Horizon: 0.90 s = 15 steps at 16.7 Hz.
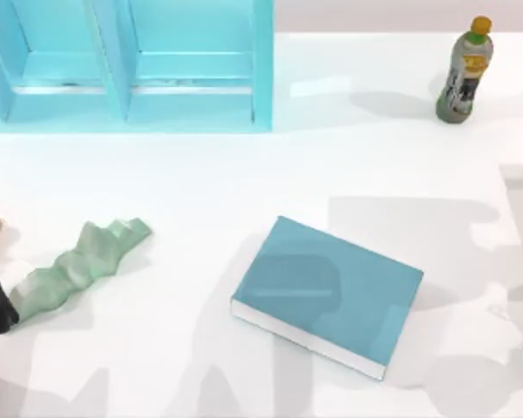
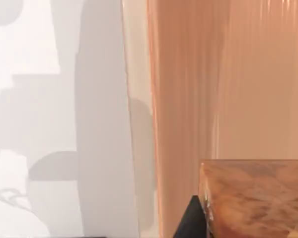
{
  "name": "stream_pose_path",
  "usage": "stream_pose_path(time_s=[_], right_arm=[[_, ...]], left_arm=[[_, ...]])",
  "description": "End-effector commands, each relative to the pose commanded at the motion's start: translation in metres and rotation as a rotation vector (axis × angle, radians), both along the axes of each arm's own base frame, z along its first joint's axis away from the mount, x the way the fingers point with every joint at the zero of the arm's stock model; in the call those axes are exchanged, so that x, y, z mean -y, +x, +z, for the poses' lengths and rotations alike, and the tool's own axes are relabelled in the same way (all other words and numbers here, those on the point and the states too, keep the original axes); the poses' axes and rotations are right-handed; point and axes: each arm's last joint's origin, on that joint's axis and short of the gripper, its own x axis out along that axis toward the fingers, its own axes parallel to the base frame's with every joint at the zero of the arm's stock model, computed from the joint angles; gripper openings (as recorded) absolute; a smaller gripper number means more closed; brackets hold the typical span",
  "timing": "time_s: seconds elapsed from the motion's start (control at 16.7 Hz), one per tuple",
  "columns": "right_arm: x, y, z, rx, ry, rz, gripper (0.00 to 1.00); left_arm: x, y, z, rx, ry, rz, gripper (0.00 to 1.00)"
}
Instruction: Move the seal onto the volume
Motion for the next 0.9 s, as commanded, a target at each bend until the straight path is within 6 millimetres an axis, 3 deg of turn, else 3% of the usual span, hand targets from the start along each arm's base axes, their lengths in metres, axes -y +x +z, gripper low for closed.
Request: stream_pose_path(time_s=[0.18, 0.36, 0.72, 0.9], right_arm=[[-0.038, -0.006, 0.024, -0.036, -0.005, 0.022, 0.0], [-0.059, -0.011, 0.038, -0.05, -0.015, 0.048, 0.0], [-0.063, -0.008, 0.033, -0.069, -0.02, 0.043, 0.0], [-0.094, 0.002, 0.013, -0.118, -0.053, 0.034, 0.0]], left_arm=[[0.0, 0.0, 0.0, 0.0, 0.0, 0.0, 1.0], [0.0, 0.0, 0.0, 0.0, 0.0, 0.0, 1.0], [0.0, 0.0, 0.0, 0.0, 0.0, 0.0, 1.0], [0.0, 0.0, 0.0, 0.0, 0.0, 0.0, 1.0]])
